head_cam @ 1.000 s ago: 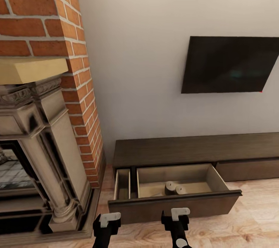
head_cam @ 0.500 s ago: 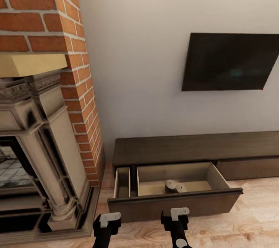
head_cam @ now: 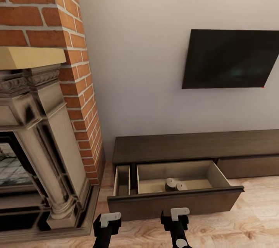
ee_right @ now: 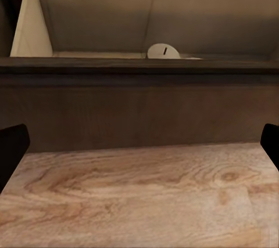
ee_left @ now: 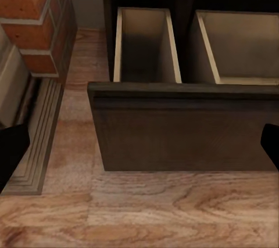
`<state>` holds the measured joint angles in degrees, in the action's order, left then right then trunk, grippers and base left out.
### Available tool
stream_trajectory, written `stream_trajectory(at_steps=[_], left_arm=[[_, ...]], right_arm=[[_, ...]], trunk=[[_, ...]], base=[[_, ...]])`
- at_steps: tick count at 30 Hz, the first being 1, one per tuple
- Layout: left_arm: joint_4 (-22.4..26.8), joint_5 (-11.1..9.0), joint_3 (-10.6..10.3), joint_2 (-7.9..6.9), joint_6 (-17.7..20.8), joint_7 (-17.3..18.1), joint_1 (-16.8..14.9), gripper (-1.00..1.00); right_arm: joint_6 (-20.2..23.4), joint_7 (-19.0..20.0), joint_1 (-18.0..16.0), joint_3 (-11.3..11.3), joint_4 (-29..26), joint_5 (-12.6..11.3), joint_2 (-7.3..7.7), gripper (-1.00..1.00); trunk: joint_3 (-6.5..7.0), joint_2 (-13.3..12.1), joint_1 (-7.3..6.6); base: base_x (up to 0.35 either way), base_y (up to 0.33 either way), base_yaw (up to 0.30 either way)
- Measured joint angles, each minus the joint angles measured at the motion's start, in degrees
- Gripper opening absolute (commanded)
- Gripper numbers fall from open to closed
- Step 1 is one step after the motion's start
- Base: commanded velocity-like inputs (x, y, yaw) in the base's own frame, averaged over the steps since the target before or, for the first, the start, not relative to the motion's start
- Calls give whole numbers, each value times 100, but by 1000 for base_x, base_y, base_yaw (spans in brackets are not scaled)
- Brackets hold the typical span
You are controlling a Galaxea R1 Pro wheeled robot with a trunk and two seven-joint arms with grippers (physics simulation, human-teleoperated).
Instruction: Place each of the two pumpkins and all three candles from the living room inside a cabinet in the living room (use any cabinet), then make sure every cabinet is closed, and position the cauldron so it is next to a table in the living room.
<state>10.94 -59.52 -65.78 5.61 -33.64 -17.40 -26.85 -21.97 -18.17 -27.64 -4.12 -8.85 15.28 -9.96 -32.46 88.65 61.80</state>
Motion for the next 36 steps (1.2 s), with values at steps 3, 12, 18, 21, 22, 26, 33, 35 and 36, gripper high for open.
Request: stream_trajectory(at_steps=[3, 12, 18, 21, 22, 26, 33, 35, 36], left_arm=[[0, 0, 0, 2, 0, 0, 0, 100], [0, 0, 0, 3, 0, 0, 0, 100], [0, 0, 0, 8, 0, 0, 0, 100], [0, 0, 0, 8, 0, 0, 0, 100], [0, 0, 0, 9, 0, 0, 0, 100], [0, 0, 0, 11, 7, 0, 0, 100], [0, 0, 0, 19, 3, 0, 0, 100], [0, 0, 0, 20, 1, 0, 0, 100], [0, 0, 0, 20, 1, 0, 0, 100]], right_arm=[[-2, -1, 0, -7, 0, -4, 0, 100], [-7, -1, 0, -10, 0, -5, 0, 100], [-11, -1, 0, -10, 0, -5, 0, 100], [-11, -1, 0, -10, 0, -5, 0, 100], [-11, -1, 0, -10, 0, -5, 0, 100], [-76, -1, 0, -10, 0, -6, 0, 100], [-98, -1, 0, -12, 0, -12, 0, 100], [-98, -1, 0, -11, 0, -13, 0, 100], [-98, -1, 0, -11, 0, -13, 0, 100]], trunk=[[-54, 120, 66], [-216, 481, 264], [-323, 722, 395], [-377, 842, 461], [-395, 883, 483], [-467, 1043, 571], [-593, 1324, 725], [-629, 1404, 769], [-646, 1444, 791]], base=[[0, 0, 0], [0, 0, 0], [0, 0, 0], [0, 0, 0], [0, 0, 0], [0, 0, 0], [0, 0, 0], [0, 0, 0], [0, 0, 0]])
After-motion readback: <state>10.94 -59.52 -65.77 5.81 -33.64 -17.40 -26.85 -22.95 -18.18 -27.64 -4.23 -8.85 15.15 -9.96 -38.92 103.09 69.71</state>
